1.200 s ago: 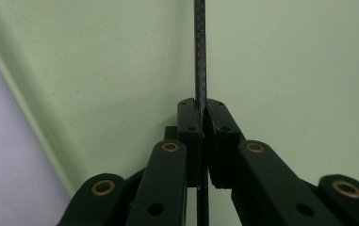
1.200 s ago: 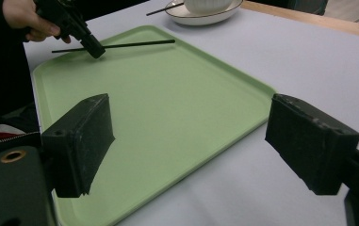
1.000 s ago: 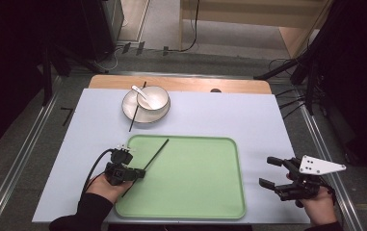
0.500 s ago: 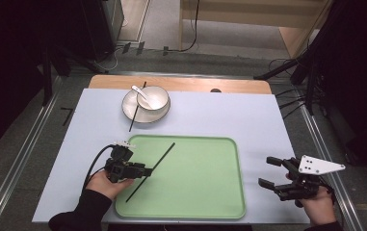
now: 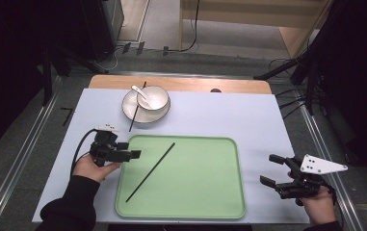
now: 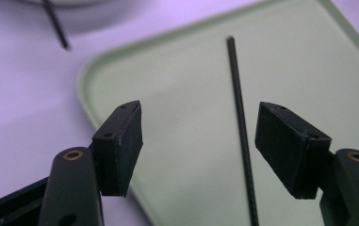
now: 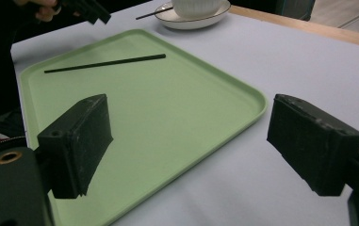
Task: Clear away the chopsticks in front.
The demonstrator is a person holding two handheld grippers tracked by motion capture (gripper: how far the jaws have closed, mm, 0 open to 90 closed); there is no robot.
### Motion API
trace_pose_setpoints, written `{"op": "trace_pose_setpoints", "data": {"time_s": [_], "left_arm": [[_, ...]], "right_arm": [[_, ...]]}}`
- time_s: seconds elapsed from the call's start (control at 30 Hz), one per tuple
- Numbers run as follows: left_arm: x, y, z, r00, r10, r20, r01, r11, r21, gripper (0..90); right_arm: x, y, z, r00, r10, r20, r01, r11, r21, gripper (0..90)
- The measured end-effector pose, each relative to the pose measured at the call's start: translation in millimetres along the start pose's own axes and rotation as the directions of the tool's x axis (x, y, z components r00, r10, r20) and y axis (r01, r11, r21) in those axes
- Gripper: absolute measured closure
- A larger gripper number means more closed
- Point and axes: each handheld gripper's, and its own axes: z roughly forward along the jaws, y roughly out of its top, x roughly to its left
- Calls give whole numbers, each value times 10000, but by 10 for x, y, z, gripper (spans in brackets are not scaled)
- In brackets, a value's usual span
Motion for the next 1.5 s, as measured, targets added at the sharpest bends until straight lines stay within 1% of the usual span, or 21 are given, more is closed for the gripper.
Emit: {"op": "trace_pose_setpoints", "data": {"time_s": [0.07,0.17,0.23,0.33,0.43,0.53,0.63,0.67,0.7,0.73,0.83,0.87,0.9,0.93,1.07,1.17,1.23,1.3,1.4,1.43,1.5], "left_arm": [[97,97,-41,9999,-144,49,144,9999,19,327],[237,242,-69,9988,-376,-328,373,9993,-91,335],[329,341,-47,9976,-557,-417,554,9984,-74,337],[416,492,21,9948,-685,-758,684,9977,-31,339],[465,644,100,9925,-501,-1113,502,9987,-21,332],[507,783,172,9931,-310,-1129,320,9995,65,340],[546,896,258,9927,-33,-1204,79,9993,373,364],[570,928,284,9946,-66,-1032,104,9993,366,374],[597,955,307,9947,-158,-1014,185,9995,254,390],[625,978,344,9929,-321,-1144,333,9994,87,433],[684,1022,449,9905,-247,-1351,308,9986,428,459],[701,1025,485,9899,-284,-1386,353,9982,479,469],[735,1027,551,9883,-468,-1455,560,9967,595,493],[735,1027,551,9883,-468,-1455,560,9967,595,510],[779,1016,659,9817,-581,-1814,779,9915,1042,552],[806,1009,711,9810,-800,-1766,1010,9884,1132,595],[807,1004,754,9815,-804,-1736,1015,9880,1166,625],[807,999,812,9784,-852,-1881,1107,9854,1294,656],[834,992,847,9750,-1161,-1892,1402,9829,1196,717],[852,990,855,9752,-1351,-1752,1571,9805,1181,728],[882,988,877,9701,-1793,-1637,1991,9734,1137,754]], "right_arm": [[1,-2,0,10000,16,-29,-16,10000,23,148],[-2,-5,-2,10000,21,-83,-21,10000,48,149],[-5,-8,-4,9999,53,-108,-52,10000,32,150],[-8,-9,-2,9999,94,-134,-93,9999,48,151],[-7,-6,4,9998,78,-170,-77,9999,81,153],[-5,-4,4,9998,93,-157,-92,9999,78,153],[-4,-3,-3,9998,129,-146,-129,9999,24,153],[-4,-4,-5,9998,121,-140,-121,9999,28,153],[-6,-5,-5,9999,94,-137,-94,10000,15,153],[-4,-6,-9,9998,145,-137,-145,9999,44,153],[-3,-7,-9,9997,174,-158,-173,9998,58,153],[-4,-8,-8,9998,135,-163,-134,9999,82,153],[-3,-10,-6,9999,49,-129,-47,9999,113,155],[-3,-10,-6,9999,49,-129,-47,9999,113,155],[-5,-16,-13,9999,90,-137,-88,9999,124,155],[-13,-23,-9,9998,116,-168,-113,9998,180,156],[-14,-24,-2,9998,104,-162,-101,9997,201,157],[-15,-24,3,9998,99,-200,-94,9996,267,157],[-18,-20,10,9998,99,-174,-95,9997,246,157],[-15,-19,9,9997,126,-192,-121,9996,257,157],[-16,-18,12,9999,50,-159,-46,9997,233,157]]}}
